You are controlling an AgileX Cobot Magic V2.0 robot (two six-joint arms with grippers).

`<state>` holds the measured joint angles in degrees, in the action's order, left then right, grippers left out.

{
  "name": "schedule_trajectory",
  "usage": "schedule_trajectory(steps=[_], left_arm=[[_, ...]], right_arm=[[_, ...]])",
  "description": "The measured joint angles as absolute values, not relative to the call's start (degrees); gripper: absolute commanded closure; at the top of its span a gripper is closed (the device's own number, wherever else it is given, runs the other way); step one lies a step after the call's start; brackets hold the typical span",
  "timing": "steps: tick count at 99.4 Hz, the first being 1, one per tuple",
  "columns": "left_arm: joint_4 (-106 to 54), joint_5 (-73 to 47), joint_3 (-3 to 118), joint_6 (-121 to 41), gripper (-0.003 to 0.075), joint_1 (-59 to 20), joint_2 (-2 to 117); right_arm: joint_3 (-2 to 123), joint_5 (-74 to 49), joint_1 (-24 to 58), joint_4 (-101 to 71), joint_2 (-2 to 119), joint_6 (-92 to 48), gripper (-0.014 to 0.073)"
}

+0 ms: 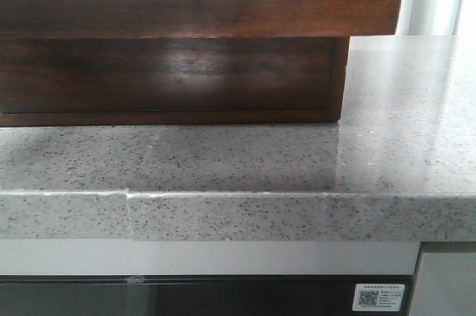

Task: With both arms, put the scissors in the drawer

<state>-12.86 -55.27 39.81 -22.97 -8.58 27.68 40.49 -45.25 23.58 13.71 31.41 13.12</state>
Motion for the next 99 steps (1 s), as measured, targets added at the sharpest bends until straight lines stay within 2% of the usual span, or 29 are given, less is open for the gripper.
schedule_trajectory(steps=[29,36,46,54,99], left_arm=[[-12.9,-55.3,39.8,-23.0,0.0437,-8.6,27.7],[-12.9,-55.3,39.8,-23.0,0.0496,-8.6,27.7],[-12.9,-55.3,39.8,-23.0,0.0641,-8.6,27.7],[-13.0,-55.3,39.8,-23.0,0.0743,-8.6,27.7],[-13.1,-55.4,39.8,-23.0,0.0741,-8.6,27.7]], right_arm=[[40.5,-45.3,23.6,13.7,31.4,13.1,0.0426],[40.5,-45.3,23.6,13.7,31.4,13.1,0.0510],[40.5,-45.3,23.6,13.7,31.4,13.1,0.0657],[40.5,-45.3,23.6,13.7,31.4,13.1,0.0662],[40.5,-45.7,23.6,13.9,31.4,13.1,0.0662]])
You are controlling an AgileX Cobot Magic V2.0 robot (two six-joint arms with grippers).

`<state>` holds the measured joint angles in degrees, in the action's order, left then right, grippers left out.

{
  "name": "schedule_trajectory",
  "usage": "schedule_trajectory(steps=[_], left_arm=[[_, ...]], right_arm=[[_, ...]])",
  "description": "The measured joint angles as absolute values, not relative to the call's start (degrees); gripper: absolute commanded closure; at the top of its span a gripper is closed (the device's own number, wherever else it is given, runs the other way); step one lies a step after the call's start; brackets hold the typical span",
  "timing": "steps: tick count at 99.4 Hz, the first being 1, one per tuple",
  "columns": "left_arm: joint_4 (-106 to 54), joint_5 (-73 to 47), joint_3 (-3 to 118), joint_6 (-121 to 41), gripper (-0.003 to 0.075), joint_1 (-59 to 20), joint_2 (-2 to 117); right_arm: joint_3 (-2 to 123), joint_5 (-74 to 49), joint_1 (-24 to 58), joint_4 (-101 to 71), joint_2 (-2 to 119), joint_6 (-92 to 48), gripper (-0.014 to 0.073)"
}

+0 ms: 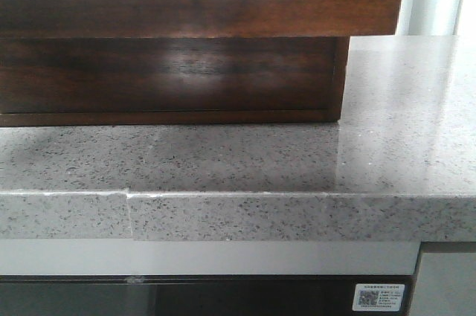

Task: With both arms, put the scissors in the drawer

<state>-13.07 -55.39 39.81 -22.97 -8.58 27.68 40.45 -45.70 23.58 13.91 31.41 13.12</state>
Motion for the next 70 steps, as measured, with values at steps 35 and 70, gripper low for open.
schedule_trajectory(steps=[35,70], left_arm=[[-11.7,-53.7,38.0,-22.5,0.0741,-8.6,27.0],[-3.5,-19.8,10.0,-4.3,0.0741,-5.6,6.1]], right_arm=[[40.5,-45.8,23.6,13.9,31.4,13.1,0.0662],[40.5,-45.8,23.6,13.9,31.4,13.1,0.0662]])
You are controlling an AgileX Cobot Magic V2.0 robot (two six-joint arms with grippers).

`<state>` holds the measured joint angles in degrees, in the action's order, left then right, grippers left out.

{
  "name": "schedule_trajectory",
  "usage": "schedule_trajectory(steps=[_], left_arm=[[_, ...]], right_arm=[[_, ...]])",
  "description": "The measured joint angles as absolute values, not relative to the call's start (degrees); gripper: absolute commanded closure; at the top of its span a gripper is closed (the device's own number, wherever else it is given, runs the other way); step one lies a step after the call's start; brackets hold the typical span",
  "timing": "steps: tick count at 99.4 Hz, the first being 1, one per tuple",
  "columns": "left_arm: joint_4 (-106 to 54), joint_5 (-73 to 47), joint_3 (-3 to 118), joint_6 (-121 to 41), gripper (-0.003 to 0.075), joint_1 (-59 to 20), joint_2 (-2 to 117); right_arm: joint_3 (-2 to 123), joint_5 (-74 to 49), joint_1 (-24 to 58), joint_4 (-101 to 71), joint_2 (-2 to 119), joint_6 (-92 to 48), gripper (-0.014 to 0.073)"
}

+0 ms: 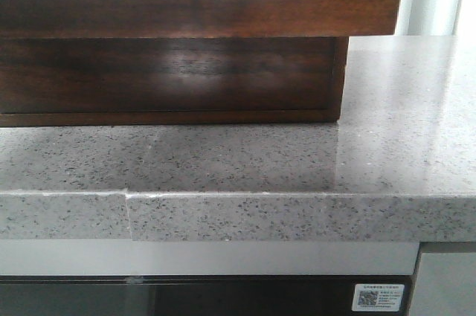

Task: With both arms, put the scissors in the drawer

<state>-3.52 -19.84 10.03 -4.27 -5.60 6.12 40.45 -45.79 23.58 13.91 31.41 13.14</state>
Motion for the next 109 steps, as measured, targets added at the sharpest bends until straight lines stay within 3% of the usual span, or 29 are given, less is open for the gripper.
schedule_trajectory(steps=[19,42,109], left_arm=[[-0.4,-13.3,0.3,1.0,0.0741,-5.1,-0.2],[0.0,-7.5,0.3,1.7,0.0741,-4.6,-0.2],[0.0,-7.1,0.3,1.8,0.0741,-4.6,-0.2]], right_arm=[[40.5,-45.8,23.6,13.9,31.4,13.1,0.0662],[40.5,-45.9,23.6,14.0,31.4,13.1,0.0662],[40.1,-46.0,23.6,14.0,31.4,13.1,0.0662]])
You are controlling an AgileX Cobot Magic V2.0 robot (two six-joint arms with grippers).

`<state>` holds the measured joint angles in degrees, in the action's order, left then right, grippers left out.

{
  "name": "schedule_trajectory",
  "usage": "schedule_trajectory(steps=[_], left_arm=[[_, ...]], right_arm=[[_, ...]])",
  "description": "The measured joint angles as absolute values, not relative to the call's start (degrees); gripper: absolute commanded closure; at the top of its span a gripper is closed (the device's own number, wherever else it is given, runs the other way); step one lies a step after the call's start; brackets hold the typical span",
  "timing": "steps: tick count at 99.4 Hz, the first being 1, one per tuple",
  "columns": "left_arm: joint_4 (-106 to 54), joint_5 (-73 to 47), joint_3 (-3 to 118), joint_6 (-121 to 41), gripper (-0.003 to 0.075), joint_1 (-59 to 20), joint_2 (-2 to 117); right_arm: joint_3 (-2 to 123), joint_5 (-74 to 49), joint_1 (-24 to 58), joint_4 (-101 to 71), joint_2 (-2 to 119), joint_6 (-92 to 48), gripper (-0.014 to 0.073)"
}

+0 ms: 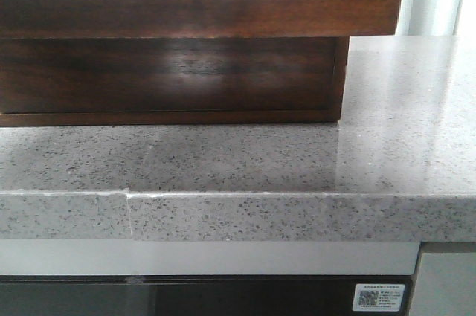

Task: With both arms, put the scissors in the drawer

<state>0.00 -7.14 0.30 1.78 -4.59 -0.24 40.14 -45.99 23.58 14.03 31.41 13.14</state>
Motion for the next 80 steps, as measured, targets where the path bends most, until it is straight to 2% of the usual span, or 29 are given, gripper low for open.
schedule_trajectory(steps=[15,44,59,80], left_arm=[[0.0,-7.1,0.3,1.8,0.0741,-4.6,-0.2],[0.0,-7.1,0.3,1.8,0.0741,-4.6,-0.2],[0.0,-7.1,0.3,1.8,0.0741,-4.6,-0.2],[0.0,-7.1,0.3,1.8,0.0741,-4.6,-0.2]], right_arm=[[36.0,-41.3,21.5,14.4,28.4,13.1,0.0662],[11.9,-13.6,5.6,9.3,10.1,13.1,0.0662],[3.8,-8.9,1.0,6.4,3.3,13.1,0.0662],[-0.6,-4.9,0.3,5.8,-0.3,13.1,0.0662]])
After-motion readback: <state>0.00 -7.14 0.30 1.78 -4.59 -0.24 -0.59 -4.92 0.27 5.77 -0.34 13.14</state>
